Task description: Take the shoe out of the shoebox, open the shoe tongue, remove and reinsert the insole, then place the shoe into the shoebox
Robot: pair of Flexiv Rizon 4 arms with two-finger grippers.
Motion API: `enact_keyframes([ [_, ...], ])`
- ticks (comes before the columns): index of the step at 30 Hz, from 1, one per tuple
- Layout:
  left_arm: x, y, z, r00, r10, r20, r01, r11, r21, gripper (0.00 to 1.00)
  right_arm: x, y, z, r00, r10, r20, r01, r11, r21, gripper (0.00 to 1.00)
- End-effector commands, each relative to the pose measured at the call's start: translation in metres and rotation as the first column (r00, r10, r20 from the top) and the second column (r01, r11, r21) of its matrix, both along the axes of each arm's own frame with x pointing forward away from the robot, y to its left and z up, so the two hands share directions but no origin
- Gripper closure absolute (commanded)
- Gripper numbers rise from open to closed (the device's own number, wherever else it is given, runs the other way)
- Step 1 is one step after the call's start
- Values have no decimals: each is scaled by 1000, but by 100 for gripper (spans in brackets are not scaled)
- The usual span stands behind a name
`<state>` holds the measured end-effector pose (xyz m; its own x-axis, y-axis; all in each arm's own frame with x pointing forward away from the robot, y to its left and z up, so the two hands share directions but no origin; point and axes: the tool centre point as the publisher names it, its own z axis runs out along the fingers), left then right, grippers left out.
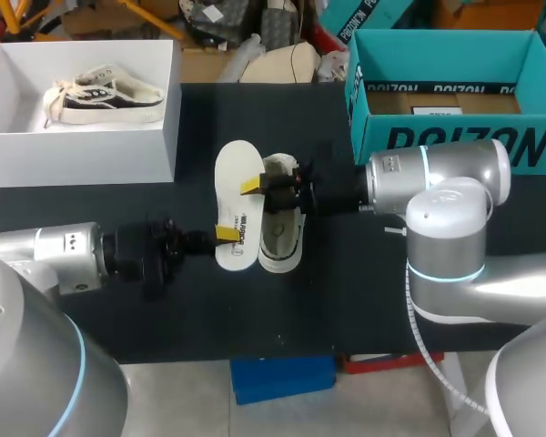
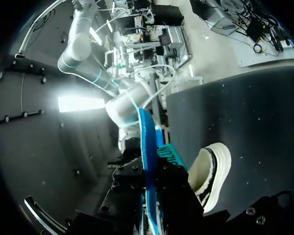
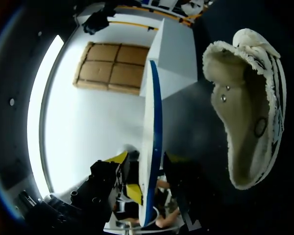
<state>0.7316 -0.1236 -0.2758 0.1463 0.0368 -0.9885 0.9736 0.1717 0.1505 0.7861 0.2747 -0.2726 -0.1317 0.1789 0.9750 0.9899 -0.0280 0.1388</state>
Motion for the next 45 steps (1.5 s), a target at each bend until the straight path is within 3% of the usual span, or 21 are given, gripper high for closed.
enact_keyframes([
  [1, -2, -1, 0, 1000, 5, 2, -5, 1000, 4, 100, -1, 5, -5, 1000, -7, 0, 7, 1000, 7, 60],
  [4, -2, -1, 0, 1000, 5, 2, -5, 1000, 4, 100, -1, 6, -6, 1000, -5, -3, 5, 1000, 7, 66],
  [8, -2, -1, 0, 1000, 5, 2, -5, 1000, 4, 100, 2, 7, -6, 1000, 8, 5, -8, 1000, -19, 99],
  [15, -2, -1, 0, 1000, 5, 2, -5, 1000, 4, 100, 2, 7, -6, 1000, 15, 11, -15, 1000, -23, 100],
  [16, -2, -1, 1, 1000, 4, 7, -4, 1000, 18, 85, 2, 7, -6, 1000, 15, 11, -15, 1000, -23, 100],
  [17, -2, 2, 4, 1000, 12, 14, -13, 999, 36, 0, 2, 7, -6, 1000, 15, 11, -15, 1000, -23, 100],
  [19, -3, 11, 8, 999, 26, 38, -29, 996, 85, 0, 2, 7, -6, 1000, 15, 11, -15, 1000, -23, 100],
  [24, -9, 36, 20, 992, 47, 118, -83, 943, 324, 0, 2, 7, -6, 1000, 15, 11, -15, 1000, -23, 100],
  [28, -16, 49, 27, 986, 57, 159, -136, 826, 548, 0, 2, 7, -6, 1000, 15, 11, -15, 1000, -23, 100],
  [32, -24, 51, 38, 975, 121, 186, -215, 716, 665, 0, 2, 7, -6, 1000, 15, 11, -15, 1000, -23, 100],
  [34, -26, 52, 41, 955, 157, 253, -296, 596, 747, 0, 2, 7, -6, 1000, 15, 11, -15, 1000, -23, 100],
  [36, -28, 53, 44, 949, 182, 257, -315, 531, 787, 0, 2, 7, -6, 1000, 15, 11, -15, 1000, -23, 100],
  [37, -28, 55, 44, 937, 190, 295, -350, 472, 809, 0, 2, 7, -6, 1000, 15, 11, -15, 1000, -23, 100],
  [40, -26, 58, 46, 925, 212, 315, -376, 393, 839, 0, 2, 7, -6, 1000, 15, 11, -15, 1000, -23, 100],
  [45, -25, 59, 50, 919, 213, 331, -391, 382, 838, 0, 2, 7, -6, 1000, 15, 11, -15, 1000, -23, 100],
])
